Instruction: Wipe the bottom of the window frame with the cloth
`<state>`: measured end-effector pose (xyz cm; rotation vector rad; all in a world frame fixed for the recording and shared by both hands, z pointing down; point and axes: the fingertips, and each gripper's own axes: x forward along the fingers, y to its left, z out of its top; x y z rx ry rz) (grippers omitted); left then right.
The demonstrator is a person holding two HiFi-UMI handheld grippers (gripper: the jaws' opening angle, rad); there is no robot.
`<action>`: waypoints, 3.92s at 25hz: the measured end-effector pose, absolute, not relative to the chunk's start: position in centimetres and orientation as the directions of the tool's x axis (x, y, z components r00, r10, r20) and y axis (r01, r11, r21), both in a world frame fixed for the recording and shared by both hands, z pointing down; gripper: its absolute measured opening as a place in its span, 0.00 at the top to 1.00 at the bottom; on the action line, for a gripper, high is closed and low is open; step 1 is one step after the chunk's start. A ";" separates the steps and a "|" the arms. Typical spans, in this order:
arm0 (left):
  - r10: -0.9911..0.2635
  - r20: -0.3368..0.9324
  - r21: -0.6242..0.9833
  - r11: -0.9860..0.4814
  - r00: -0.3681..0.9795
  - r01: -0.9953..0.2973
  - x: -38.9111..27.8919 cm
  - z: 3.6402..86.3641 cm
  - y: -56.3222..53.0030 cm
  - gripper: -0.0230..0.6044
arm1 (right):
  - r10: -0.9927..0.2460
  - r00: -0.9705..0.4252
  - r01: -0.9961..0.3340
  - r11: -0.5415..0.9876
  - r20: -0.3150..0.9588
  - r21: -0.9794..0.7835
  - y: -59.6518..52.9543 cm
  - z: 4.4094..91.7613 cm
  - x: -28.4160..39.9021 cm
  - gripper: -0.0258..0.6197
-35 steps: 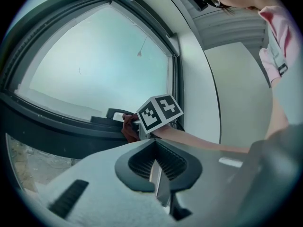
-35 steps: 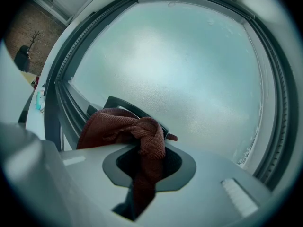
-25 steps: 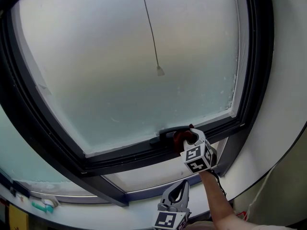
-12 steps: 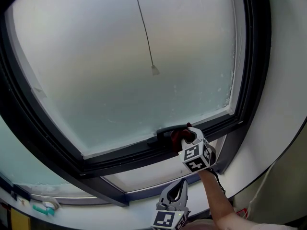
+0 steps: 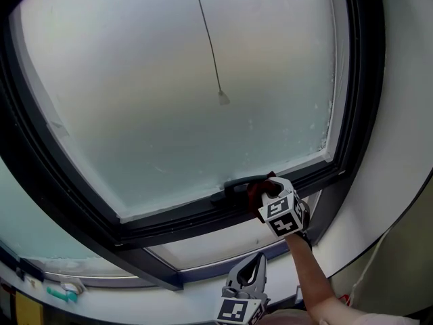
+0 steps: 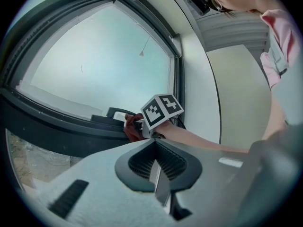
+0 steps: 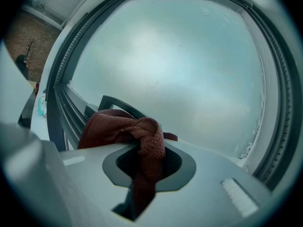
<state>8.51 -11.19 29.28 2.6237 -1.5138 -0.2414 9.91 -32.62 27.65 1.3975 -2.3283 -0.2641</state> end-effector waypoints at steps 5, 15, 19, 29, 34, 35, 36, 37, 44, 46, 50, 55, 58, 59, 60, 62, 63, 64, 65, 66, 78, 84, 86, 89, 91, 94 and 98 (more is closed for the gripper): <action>-0.878 -0.084 0.179 -0.479 0.472 -0.859 7.8 29.4 -11.0 0.97 | -0.883 -0.394 -0.813 0.464 0.253 0.352 -33.2 27.7 11.2 0.88; -0.873 -0.092 0.180 -0.488 0.479 -0.854 8.1 29.3 -10.7 0.97 | -0.893 -0.374 -0.834 0.442 0.250 0.331 -33.8 27.7 13.2 0.88; -0.871 -0.089 0.179 -0.490 0.482 -0.853 8.3 29.4 -10.7 0.97 | -0.898 -0.372 -0.838 0.434 0.237 0.330 -33.8 27.5 13.7 0.88; -0.872 -0.083 0.185 -0.490 0.483 -0.852 8.6 29.6 -10.8 0.97 | -0.902 -0.363 -0.850 0.423 0.233 0.313 -34.4 27.6 15.2 0.88; -0.875 -0.090 0.194 -0.483 0.475 -0.854 8.6 29.5 -10.8 0.97 | -0.908 -0.354 -0.859 0.411 0.226 0.305 -34.8 27.8 16.2 0.88; -0.876 -0.090 0.194 -0.482 0.474 -0.855 8.5 29.5 -10.8 0.97 | -0.908 -0.352 -0.861 0.409 0.226 0.302 -34.8 27.8 16.4 0.88; -0.876 -0.090 0.194 -0.481 0.473 -0.855 8.6 29.5 -10.8 0.97 | -0.909 -0.350 -0.863 0.408 0.228 0.298 -34.8 27.8 16.5 0.88; -0.876 -0.091 0.195 -0.481 0.473 -0.854 8.6 29.5 -10.8 0.97 | -0.908 -0.350 -0.864 0.408 0.229 0.295 -34.8 27.8 16.6 0.88; -0.871 -0.097 0.192 -0.492 0.482 -0.849 9.2 29.4 -10.9 0.97 | -0.907 -0.356 -0.862 0.412 0.226 0.296 -34.9 27.8 16.7 0.88; -0.870 -0.097 0.194 -0.493 0.484 -0.848 9.3 29.3 -10.9 0.97 | -0.906 -0.357 -0.861 0.413 0.226 0.295 -34.9 27.8 16.8 0.88; -0.870 -0.095 0.199 -0.492 0.483 -0.847 9.3 29.4 -10.9 0.97 | -0.908 -0.351 -0.867 0.407 0.228 0.287 -35.1 27.8 17.5 0.88; -0.873 -0.093 0.204 -0.487 0.479 -0.849 9.1 29.4 -11.1 0.97 | -0.915 -0.341 -0.875 0.392 0.215 0.284 -35.5 27.6 18.4 0.88; -0.870 -0.090 0.202 -0.492 0.485 -0.846 9.2 29.5 -11.3 0.97 | -0.913 -0.339 -0.876 0.395 0.227 0.278 -35.5 27.8 18.6 0.88; -0.869 -0.089 0.203 -0.495 0.487 -0.845 9.2 29.6 -11.3 0.97 | -0.913 -0.339 -0.876 0.395 0.228 0.277 -35.5 27.9 18.6 0.88; -0.868 -0.088 0.205 -0.496 0.489 -0.843 9.3 29.6 -11.3 0.97 | -0.912 -0.340 -0.876 0.396 0.228 0.277 -35.5 27.9 18.6 0.88; -0.867 -0.088 0.208 -0.498 0.491 -0.842 9.4 29.6 -11.3 0.97 | -0.912 -0.342 -0.875 0.398 0.228 0.276 -35.6 27.9 18.6 0.88; -0.866 -0.090 0.209 -0.499 0.491 -0.841 9.4 29.6 -11.3 0.97 | -0.912 -0.343 -0.876 0.397 0.227 0.274 -35.6 27.9 18.7 0.88; -0.867 -0.090 0.209 -0.498 0.491 -0.842 9.3 29.5 -11.3 0.97 | -0.912 -0.341 -0.877 0.396 0.227 0.271 -35.7 27.9 18.8 0.88; -0.867 -0.090 0.208 -0.497 0.489 -0.842 9.2 29.5 -11.3 0.97 | -0.913 -0.338 -0.880 0.392 0.227 0.268 -35.7 27.9 19.0 0.88; -0.868 -0.090 0.208 -0.495 0.488 -0.843 9.1 29.5 -11.3 0.97 | -0.914 -0.335 -0.882 0.389 0.227 0.265 -35.8 27.9 19.1 0.88; -0.869 -0.091 0.212 -0.493 0.486 -0.844 8.5 29.6 -11.2 0.97 | -0.918 -0.323 -0.892 0.377 0.231 0.249 -36.1 27.9 19.9 0.88; -0.868 -0.084 0.217 -0.495 0.489 -0.842 8.4 29.8 -11.2 0.97 | -0.919 -0.320 -0.894 0.373 0.231 0.248 -36.1 27.9 20.0 0.88; -0.870 -0.084 0.219 -0.491 0.485 -0.843 8.2 29.8 -11.1 0.97 | -0.919 -0.320 -0.894 0.374 0.232 0.246 -36.1 27.9 20.0 0.88; -0.872 -0.084 0.218 -0.489 0.483 -0.845 8.0 29.8 -11.1 0.97 | -0.921 -0.314 -0.898 0.367 0.231 0.242 -36.2 27.9 20.2 0.88; -0.872 -0.084 0.217 -0.489 0.483 -0.845 7.9 29.8 -11.0 0.97 | -0.923 -0.308 -0.902 0.360 0.230 0.238 -36.2 27.9 20.4 0.88; -0.872 -0.084 0.216 -0.488 0.481 -0.846 7.8 29.9 -10.8 0.97 | -0.923 -0.306 -0.905 0.358 0.233 0.232 -36.3 27.9 20.6 0.88; -0.874 -0.082 0.214 -0.485 0.479 -0.848 7.6 30.0 -10.6 0.97 | -0.923 -0.304 -0.906 0.356 0.237 0.226 -36.4 28.0 20.7 0.88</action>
